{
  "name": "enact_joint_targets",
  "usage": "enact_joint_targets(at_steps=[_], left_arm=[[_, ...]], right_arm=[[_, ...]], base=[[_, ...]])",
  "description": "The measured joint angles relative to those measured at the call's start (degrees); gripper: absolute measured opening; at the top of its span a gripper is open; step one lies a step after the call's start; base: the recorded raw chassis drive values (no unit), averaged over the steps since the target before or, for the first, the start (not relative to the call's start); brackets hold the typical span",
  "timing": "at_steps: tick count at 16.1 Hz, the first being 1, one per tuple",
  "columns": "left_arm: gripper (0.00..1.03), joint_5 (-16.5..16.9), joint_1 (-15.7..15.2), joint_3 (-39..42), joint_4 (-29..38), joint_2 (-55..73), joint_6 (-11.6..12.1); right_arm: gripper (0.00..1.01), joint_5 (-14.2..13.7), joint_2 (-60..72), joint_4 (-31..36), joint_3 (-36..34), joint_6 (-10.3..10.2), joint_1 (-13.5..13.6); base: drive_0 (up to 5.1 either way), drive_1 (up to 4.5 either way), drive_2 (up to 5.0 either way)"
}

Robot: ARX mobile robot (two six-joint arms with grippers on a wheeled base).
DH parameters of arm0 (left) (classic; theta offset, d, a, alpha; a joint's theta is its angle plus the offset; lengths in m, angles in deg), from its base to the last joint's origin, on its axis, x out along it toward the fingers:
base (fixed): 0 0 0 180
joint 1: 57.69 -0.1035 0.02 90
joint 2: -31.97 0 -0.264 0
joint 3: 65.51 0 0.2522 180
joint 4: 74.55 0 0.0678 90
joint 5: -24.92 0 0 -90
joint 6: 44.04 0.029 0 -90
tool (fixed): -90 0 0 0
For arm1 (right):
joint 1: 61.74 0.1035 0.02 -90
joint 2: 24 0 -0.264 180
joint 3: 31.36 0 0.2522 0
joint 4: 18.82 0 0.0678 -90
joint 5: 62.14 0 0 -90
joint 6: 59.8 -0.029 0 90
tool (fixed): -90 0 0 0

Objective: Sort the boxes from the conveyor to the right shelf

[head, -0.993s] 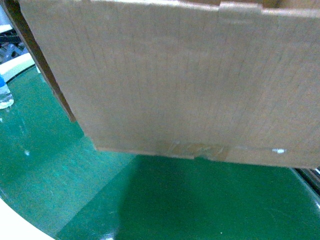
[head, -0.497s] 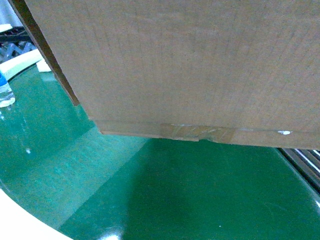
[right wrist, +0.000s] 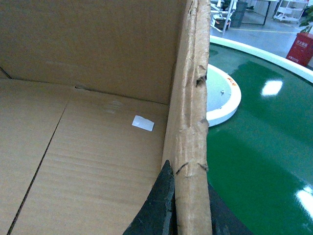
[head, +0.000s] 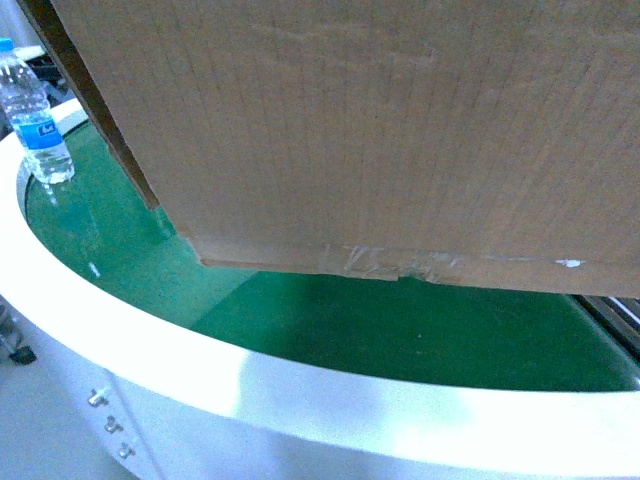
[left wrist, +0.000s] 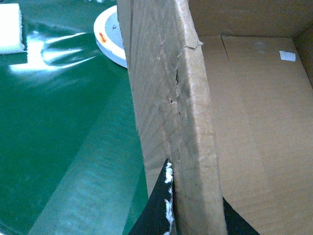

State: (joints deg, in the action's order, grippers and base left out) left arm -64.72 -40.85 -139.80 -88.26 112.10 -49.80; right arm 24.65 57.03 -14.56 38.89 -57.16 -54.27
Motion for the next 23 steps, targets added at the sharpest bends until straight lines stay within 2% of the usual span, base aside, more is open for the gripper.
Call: enact_joint_targets(at_steps=[23], left_arm=[[0.04, 0.0, 0.0, 0.1, -0.1, -0.4, 0.0]], right_arm=[[0.04, 0.0, -0.3, 0.0, -0.1, 0.2, 0.0]], base=[[0.0, -4.11, 4.0]])
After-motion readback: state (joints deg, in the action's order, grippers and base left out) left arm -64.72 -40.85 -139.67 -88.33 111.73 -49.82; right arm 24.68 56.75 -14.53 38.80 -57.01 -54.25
